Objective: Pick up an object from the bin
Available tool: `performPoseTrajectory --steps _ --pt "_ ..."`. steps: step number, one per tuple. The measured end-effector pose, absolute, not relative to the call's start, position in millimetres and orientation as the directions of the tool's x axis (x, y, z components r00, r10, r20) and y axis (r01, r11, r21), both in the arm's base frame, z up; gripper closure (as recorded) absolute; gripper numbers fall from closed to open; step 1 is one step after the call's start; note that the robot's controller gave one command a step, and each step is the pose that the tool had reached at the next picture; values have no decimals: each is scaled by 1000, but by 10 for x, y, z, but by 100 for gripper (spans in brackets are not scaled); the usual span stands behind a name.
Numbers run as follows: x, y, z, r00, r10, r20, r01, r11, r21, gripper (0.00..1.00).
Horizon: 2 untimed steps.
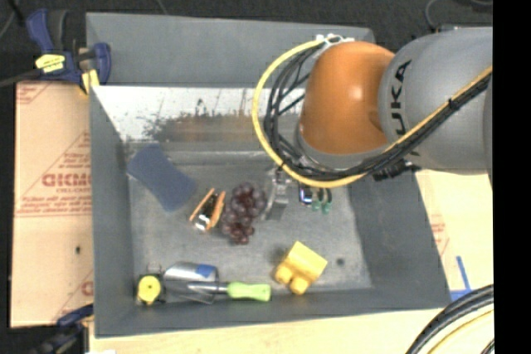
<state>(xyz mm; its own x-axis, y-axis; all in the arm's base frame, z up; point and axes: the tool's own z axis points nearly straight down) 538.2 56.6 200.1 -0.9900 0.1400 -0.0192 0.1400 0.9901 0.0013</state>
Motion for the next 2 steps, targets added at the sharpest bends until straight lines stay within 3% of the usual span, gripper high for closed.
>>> performPoseTrajectory --steps 1,2 --pt "5455 709 1979 -972 233 -20 233 972 0 100" --pt "5564 951 1695 -999 -30 -20 -30 1000 -3 100"
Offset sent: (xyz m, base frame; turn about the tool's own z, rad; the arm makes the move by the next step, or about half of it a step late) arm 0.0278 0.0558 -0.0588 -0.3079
